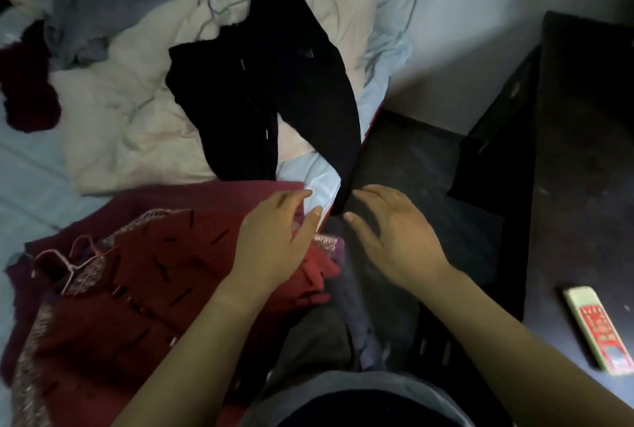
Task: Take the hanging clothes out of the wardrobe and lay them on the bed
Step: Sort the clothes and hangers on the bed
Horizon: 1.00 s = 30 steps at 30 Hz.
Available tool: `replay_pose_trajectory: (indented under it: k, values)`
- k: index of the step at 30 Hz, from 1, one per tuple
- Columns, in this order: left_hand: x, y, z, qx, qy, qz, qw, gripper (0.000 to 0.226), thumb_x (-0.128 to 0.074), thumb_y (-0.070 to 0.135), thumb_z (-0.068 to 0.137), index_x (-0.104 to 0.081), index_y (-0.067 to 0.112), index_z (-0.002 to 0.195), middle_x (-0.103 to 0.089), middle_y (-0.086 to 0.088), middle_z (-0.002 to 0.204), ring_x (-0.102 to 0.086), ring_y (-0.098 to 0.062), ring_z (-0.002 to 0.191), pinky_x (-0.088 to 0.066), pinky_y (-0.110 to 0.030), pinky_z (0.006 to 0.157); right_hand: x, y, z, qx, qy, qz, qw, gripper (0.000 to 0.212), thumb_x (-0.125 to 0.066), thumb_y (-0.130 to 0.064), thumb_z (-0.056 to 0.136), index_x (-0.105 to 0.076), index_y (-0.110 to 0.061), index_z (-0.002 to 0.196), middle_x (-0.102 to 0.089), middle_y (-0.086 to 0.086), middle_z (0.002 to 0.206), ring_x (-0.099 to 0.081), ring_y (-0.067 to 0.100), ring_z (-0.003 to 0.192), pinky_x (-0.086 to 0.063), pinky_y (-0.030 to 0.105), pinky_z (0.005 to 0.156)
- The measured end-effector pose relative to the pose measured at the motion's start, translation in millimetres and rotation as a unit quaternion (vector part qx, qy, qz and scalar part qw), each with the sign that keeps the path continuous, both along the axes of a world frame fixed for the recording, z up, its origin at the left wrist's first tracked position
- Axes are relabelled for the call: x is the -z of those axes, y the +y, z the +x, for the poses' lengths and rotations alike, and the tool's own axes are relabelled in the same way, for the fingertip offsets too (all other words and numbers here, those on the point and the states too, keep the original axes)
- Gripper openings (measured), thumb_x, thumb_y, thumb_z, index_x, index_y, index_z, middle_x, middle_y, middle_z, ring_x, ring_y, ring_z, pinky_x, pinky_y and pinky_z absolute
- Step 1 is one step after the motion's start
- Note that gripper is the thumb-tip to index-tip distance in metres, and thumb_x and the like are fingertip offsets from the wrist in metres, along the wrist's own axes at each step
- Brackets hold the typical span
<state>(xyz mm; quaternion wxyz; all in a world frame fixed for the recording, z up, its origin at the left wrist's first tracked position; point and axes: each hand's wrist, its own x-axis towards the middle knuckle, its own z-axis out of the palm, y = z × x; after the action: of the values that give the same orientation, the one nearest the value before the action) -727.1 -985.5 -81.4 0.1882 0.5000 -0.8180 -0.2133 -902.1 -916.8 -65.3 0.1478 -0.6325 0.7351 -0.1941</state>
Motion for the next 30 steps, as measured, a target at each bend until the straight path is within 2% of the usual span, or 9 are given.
replay_pose_trajectory:
  k: [4,7,11,14,18,22,25,28,30]
  values:
    - [7.1,-81.9,-26.9,-0.058,-0.012,0.027,0.998,0.059,-0.028,0.057,0.087,-0.055,0.022,0.127,-0.058,-0.001,0.126,-0.054,-0.021,0.113,-0.041,-0.034,0.092,-4.6,-96.4,-27.2,-0.048,-0.002,-0.007,0.999,0.065,-0.029,-0.055,0.088,-0.057,-0.01,0.126,-0.057,0.009,0.128,-0.051,0.025,0.12,-0.039,0.038,0.101]
    - [6.0,-156.2,-55.7,-0.056,-0.011,0.026,0.998,0.056,-0.03,0.055,0.089,-0.052,0.024,0.13,-0.056,0.0,0.129,-0.052,-0.018,0.115,-0.042,-0.035,0.093,-10.8,-171.0,-50.9,-0.065,0.013,-0.011,0.998,0.061,-0.035,-0.056,0.09,-0.053,-0.013,0.13,-0.054,0.005,0.132,-0.047,0.02,0.123,-0.035,0.031,0.102]
    - [-7.7,-245.1,-73.9,-0.068,-0.014,0.0,0.998,0.053,-0.031,0.054,0.092,-0.05,0.024,0.132,-0.055,0.002,0.13,-0.052,-0.017,0.117,-0.044,-0.039,0.096,-23.1,-262.3,-73.9,-0.11,0.016,-0.013,0.994,0.049,-0.045,-0.044,0.094,-0.049,-0.016,0.134,-0.05,0.001,0.136,-0.042,0.015,0.127,-0.028,0.022,0.103]
    - [-6.4,-288.9,-67.0,-0.094,-0.023,0.005,0.995,0.052,-0.032,0.054,0.093,-0.05,0.024,0.132,-0.056,0.001,0.129,-0.052,-0.016,0.116,-0.044,-0.036,0.095,-24.9,-326.6,-77.5,-0.143,0.007,-0.015,0.99,0.048,-0.046,-0.041,0.095,-0.049,-0.014,0.134,-0.05,0.003,0.136,-0.042,0.017,0.128,-0.025,0.02,0.103]
    - [3.2,-335.9,-58.0,-0.146,-0.043,0.022,0.988,0.067,-0.019,0.062,0.085,-0.051,0.025,0.13,-0.057,0.001,0.127,-0.054,-0.017,0.113,-0.045,-0.035,0.092,-15.6,-411.4,-71.9,-0.213,-0.001,-0.011,0.977,0.048,-0.046,-0.041,0.095,-0.049,-0.013,0.134,-0.05,0.005,0.137,-0.041,0.018,0.128,-0.025,0.021,0.103]
    - [3.4,-391.9,-55.3,-0.227,-0.042,0.027,0.973,0.067,-0.02,0.062,0.084,-0.053,0.025,0.129,-0.058,0.0,0.126,-0.055,-0.02,0.111,-0.046,-0.04,0.091,-8.7,-513.7,-64.1,-0.301,0.016,0.007,0.954,0.049,-0.046,-0.04,0.095,-0.047,-0.012,0.136,-0.047,0.006,0.138,-0.039,0.021,0.129,-0.028,0.026,0.105]
    - [10.0,-417.6,-48.7,-0.305,-0.037,0.041,0.951,0.07,-0.019,0.063,0.083,-0.053,0.023,0.129,-0.058,-0.001,0.126,-0.055,-0.021,0.111,-0.047,-0.04,0.089,-2.8,-593.5,-59.8,-0.348,0.022,0.003,0.937,0.048,-0.049,-0.038,0.095,-0.049,-0.01,0.133,-0.05,0.009,0.136,-0.041,0.025,0.127,-0.03,0.029,0.104]
    - [23.4,-430.5,-49.0,-0.383,-0.038,0.077,0.92,0.072,-0.017,0.065,0.082,-0.052,0.024,0.13,-0.057,0.001,0.127,-0.055,-0.018,0.112,-0.046,-0.033,0.089,8.4,-667.1,-53.6,-0.386,0.043,-0.01,0.921,0.044,-0.053,-0.036,0.093,-0.053,-0.007,0.127,-0.054,0.011,0.128,-0.046,0.03,0.12,-0.039,0.039,0.099]
    - [32.1,-437.5,-53.6,-0.423,-0.043,0.097,0.9,0.073,-0.016,0.065,0.081,-0.052,0.025,0.129,-0.057,0.003,0.127,-0.055,-0.016,0.112,-0.045,-0.031,0.09,20.3,-710.6,-46.3,-0.402,0.067,-0.018,0.913,0.044,-0.055,-0.034,0.091,-0.053,-0.007,0.127,-0.051,0.014,0.131,-0.044,0.033,0.122,-0.041,0.043,0.097]
